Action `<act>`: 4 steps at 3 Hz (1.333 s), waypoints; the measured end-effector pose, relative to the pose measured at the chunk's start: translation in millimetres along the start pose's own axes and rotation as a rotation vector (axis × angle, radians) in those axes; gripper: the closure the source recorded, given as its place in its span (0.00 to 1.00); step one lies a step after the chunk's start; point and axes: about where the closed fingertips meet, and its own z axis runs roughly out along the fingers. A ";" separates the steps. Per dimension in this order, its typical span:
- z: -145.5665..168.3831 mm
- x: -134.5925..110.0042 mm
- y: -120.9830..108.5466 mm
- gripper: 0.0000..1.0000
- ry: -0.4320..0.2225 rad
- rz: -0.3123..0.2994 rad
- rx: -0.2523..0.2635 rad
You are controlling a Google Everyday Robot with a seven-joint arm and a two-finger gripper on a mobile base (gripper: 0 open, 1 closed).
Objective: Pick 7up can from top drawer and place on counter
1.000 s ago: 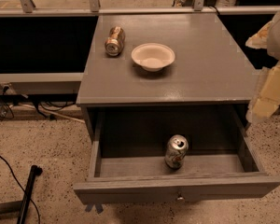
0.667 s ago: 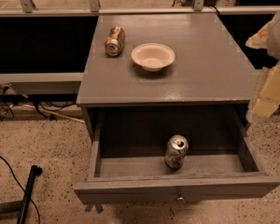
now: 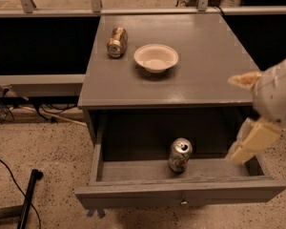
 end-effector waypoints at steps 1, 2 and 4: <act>52.3 3.1 24.2 0.00 -0.167 0.008 0.005; 49.0 -11.5 10.5 0.00 -0.237 -0.010 0.085; 80.3 1.5 26.0 0.00 -0.334 0.021 0.093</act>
Offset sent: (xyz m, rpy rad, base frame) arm -0.0051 0.0192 -0.0490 0.1360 -0.0281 0.0364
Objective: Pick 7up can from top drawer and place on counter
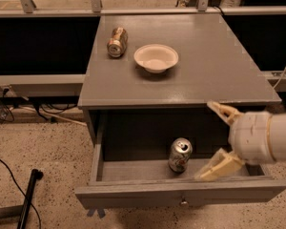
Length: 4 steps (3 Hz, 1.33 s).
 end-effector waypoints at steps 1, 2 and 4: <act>33.7 36.9 25.4 0.00 -0.157 0.100 0.028; 56.4 59.8 39.7 0.00 -0.275 0.141 0.042; 79.6 61.5 37.5 0.00 -0.365 0.157 0.041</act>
Offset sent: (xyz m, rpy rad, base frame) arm -0.0096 -0.0005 -0.1341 0.4655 -0.0456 -0.0223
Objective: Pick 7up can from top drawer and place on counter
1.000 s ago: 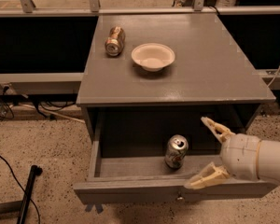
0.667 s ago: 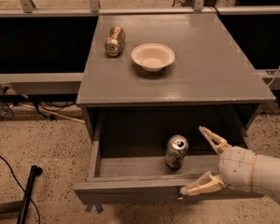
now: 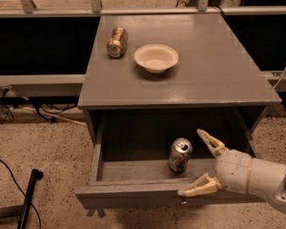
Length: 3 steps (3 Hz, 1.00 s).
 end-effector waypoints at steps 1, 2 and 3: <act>5.7 8.1 -8.1 0.00 0.033 0.057 0.015; 5.5 11.2 -31.2 0.00 0.014 0.093 0.055; 1.9 7.6 -27.9 0.00 0.041 0.089 0.057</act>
Offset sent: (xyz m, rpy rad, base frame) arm 0.0565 -0.0329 -0.0015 0.0822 0.0655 -0.1474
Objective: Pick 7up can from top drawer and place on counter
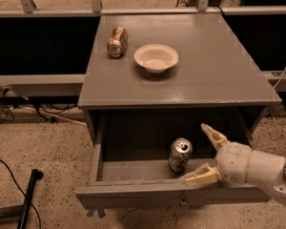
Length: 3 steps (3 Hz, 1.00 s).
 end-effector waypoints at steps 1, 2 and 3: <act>2.5 1.0 -2.6 0.00 0.002 0.002 0.006; 7.3 5.5 -10.1 0.00 0.016 0.014 0.035; 13.4 13.6 -14.4 0.00 0.031 0.041 0.063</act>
Offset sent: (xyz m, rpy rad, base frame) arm 0.0249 -0.0088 -0.0129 -0.0183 0.0120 -0.0986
